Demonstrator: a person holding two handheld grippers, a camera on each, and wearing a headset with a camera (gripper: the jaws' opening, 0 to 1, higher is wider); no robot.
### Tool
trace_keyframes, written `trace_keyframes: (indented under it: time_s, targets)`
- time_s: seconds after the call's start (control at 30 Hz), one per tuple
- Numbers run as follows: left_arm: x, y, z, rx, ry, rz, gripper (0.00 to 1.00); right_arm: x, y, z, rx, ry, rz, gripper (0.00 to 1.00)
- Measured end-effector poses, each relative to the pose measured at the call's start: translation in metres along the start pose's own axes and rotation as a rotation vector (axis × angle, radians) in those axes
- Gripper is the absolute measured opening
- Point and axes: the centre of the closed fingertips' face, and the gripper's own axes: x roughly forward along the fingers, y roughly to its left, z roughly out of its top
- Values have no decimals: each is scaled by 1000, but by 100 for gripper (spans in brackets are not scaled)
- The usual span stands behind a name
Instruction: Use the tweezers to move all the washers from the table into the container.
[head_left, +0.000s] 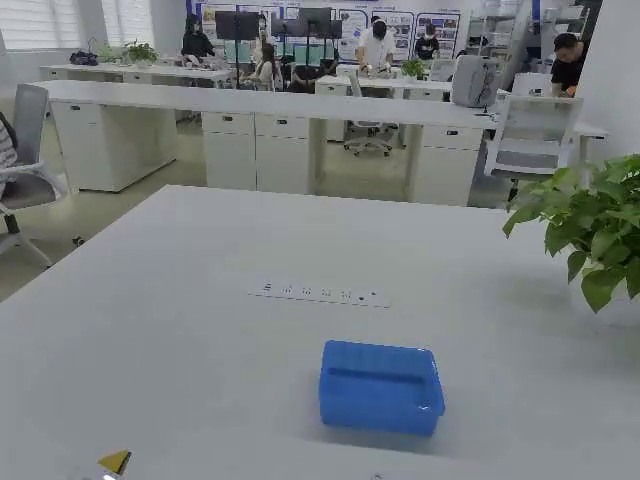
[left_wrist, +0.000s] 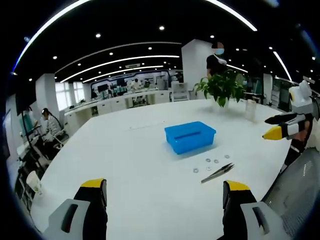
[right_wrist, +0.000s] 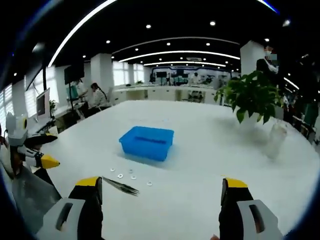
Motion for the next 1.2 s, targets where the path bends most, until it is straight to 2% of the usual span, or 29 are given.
trace_keyframes:
  time_s: [0.13, 0.3, 0.57, 0.83, 1.2]
  targets:
    - [-5, 3, 9, -22, -16, 1, 99, -1, 2, 2, -16, 3, 4, 97]
    - [-7, 1, 12, -20, -13, -7, 99, 0, 3, 4, -3, 1, 16, 97]
    - [-6, -4, 9, -12, 5, -19, 99, 0, 0, 3, -7, 8, 9, 97]
    - [-6, -5, 9, -17, 3, -23, 99, 0, -4, 1, 13, 8, 5, 96]
    - [-5, -9, 3, -6, 29, -33, 99, 3, -2, -2, 8, 24, 18, 96]
